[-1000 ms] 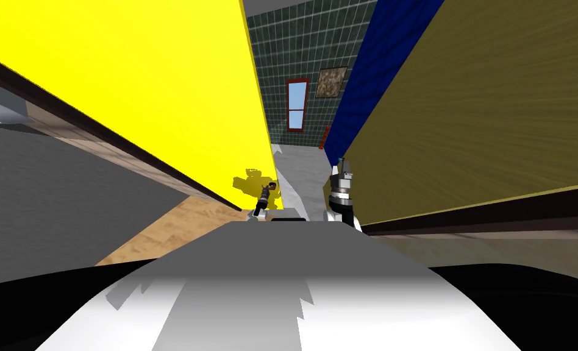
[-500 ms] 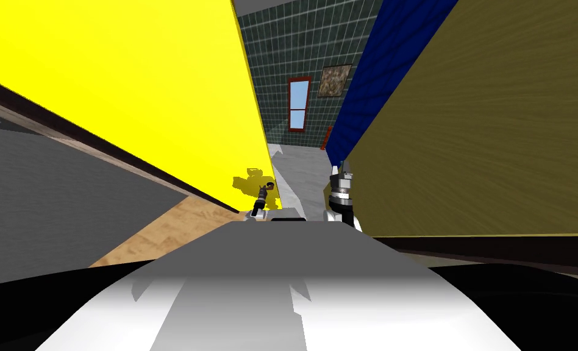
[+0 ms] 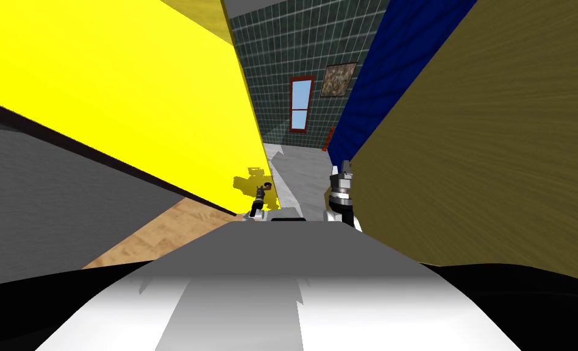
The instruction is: Push the door open
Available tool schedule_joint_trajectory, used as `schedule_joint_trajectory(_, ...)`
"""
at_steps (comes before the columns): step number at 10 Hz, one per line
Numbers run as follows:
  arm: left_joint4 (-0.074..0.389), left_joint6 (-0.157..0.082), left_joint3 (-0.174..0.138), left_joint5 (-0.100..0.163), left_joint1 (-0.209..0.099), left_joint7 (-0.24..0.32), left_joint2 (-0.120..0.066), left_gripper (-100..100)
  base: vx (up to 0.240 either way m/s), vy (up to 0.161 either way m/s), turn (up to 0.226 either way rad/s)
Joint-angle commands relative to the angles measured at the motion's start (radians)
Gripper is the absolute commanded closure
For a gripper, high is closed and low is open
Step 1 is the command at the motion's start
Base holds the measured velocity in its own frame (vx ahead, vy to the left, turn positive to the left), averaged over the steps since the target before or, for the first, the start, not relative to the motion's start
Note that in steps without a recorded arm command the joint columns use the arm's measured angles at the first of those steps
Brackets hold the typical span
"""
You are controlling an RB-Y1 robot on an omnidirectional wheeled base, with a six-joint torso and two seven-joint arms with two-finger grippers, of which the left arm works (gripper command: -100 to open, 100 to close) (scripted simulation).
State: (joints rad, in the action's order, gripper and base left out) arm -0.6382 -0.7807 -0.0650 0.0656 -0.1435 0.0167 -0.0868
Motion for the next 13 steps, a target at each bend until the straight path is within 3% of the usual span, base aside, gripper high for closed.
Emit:
schedule_joint_trajectory(1, 0.02, -0.013, -0.029, 0.015, -0.018, -0.011, -0.008, 100, 0.175, -0.12, 0.085)
schedule_joint_trajectory(10, 0.024, -0.014, -0.097, 0.05, -0.014, -0.038, 0.003, 100, 0.146, -0.081, 0.053)
schedule_joint_trajectory(13, 0.021, -0.01, -0.118, 0.062, -0.003, -0.044, -0.01, 100, 0.111, -0.016, 0.041)
